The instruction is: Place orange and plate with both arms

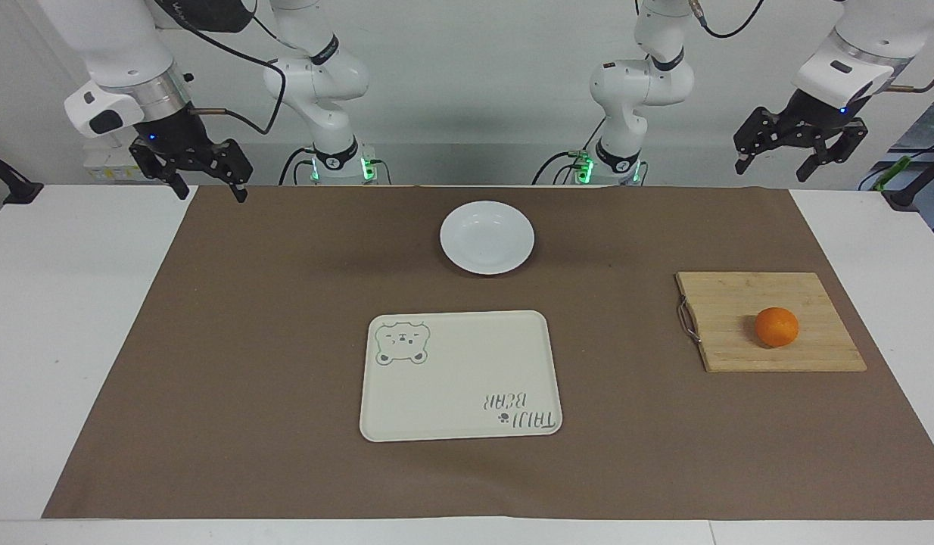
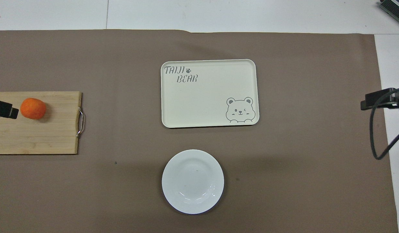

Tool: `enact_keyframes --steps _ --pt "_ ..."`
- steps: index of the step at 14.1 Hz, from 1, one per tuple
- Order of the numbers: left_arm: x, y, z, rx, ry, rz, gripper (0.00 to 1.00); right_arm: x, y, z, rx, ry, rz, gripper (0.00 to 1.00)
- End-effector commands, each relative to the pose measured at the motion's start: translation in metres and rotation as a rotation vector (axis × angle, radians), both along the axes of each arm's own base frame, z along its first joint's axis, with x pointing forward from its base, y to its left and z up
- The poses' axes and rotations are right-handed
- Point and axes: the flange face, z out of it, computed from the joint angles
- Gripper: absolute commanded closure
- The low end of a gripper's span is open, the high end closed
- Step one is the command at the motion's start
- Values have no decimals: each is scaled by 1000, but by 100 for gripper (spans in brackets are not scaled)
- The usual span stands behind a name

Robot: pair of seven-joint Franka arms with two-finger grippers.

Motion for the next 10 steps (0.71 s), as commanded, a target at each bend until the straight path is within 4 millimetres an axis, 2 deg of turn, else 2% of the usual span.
enact_keyframes --steps 1,10 --pt "-8 3 1 15 9 -5 0 -5 2 0 -8 7 -19 0" --pt "-8 -3 1 9 2 -14 0 -5 1 0 -8 7 -20 0"
